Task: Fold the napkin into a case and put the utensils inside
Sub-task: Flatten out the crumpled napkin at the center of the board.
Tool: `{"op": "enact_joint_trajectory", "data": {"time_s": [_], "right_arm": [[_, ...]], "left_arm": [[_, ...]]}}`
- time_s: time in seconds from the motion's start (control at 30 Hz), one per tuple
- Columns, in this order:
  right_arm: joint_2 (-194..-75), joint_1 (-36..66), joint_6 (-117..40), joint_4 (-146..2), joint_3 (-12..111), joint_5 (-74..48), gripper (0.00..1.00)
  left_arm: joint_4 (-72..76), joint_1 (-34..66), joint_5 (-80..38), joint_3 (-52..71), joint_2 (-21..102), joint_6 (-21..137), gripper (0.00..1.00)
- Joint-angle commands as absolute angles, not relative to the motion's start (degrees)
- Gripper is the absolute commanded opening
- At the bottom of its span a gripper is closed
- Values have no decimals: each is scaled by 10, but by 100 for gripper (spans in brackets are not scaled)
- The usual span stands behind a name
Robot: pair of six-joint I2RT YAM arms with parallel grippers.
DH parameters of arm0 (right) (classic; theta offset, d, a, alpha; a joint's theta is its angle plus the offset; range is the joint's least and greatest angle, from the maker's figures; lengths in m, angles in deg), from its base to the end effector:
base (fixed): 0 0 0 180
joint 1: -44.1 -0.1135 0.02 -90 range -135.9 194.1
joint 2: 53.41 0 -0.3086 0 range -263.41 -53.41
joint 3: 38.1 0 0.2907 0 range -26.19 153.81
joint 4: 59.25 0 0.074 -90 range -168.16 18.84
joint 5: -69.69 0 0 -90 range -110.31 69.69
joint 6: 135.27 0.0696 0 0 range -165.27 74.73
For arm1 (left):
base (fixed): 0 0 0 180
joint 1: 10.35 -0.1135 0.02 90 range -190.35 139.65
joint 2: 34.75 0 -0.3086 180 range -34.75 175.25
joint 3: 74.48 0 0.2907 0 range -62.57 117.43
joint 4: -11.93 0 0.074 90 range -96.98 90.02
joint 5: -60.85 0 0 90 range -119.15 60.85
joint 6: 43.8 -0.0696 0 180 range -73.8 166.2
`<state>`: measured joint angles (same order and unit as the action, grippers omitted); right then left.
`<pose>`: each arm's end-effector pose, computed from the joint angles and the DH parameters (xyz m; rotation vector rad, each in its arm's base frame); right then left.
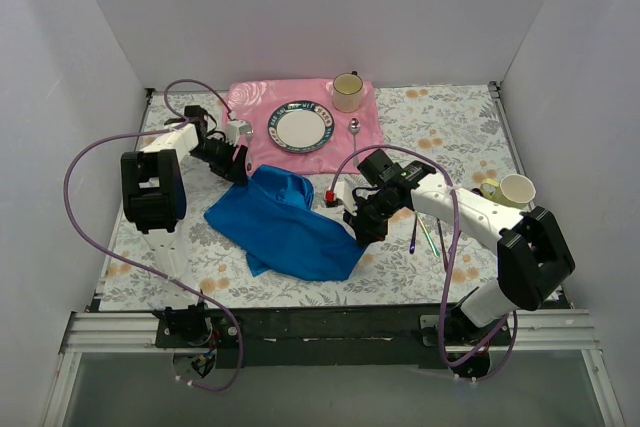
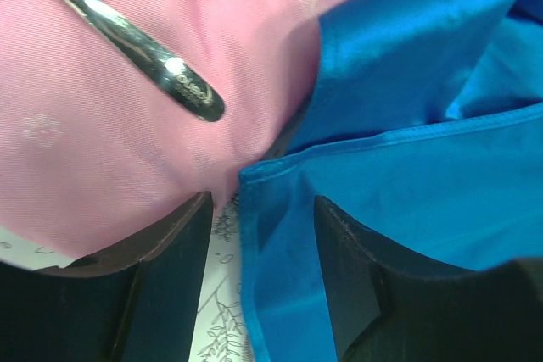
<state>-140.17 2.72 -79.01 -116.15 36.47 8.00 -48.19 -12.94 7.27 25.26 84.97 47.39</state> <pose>0.2295 0.2462 0.2339 -1.7617 2.0828 0.7192 0.4699 -0.0201 0.1541 -0.0127 2.8221 -0.9250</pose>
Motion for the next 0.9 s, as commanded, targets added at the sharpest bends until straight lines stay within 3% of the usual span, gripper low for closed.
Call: {"op": "enact_joint_trajectory", "data": {"time_s": [0.0,0.33,0.47,0.5,0.53,0.87], "right_arm": [[-1408,24,-800,-1166,374,83,1],[-1416,25,-798,-1165,381,84,1],[-1414,24,-797,-1165,382,79,1],[-1411,24,-797,-1167,381,78,1],[-1409,26,-797,-1167,381,74,1],[-1313,42,-817,-1258,411,38,1]], "left_arm": [[-520,-126,116,279,850,465,49],[-530,-126,135,291,852,464,30],[-529,-127,131,290,842,464,15],[-526,-127,129,287,836,465,3],[-524,-127,129,283,828,467,0],[-489,-148,117,180,633,521,0]]}}
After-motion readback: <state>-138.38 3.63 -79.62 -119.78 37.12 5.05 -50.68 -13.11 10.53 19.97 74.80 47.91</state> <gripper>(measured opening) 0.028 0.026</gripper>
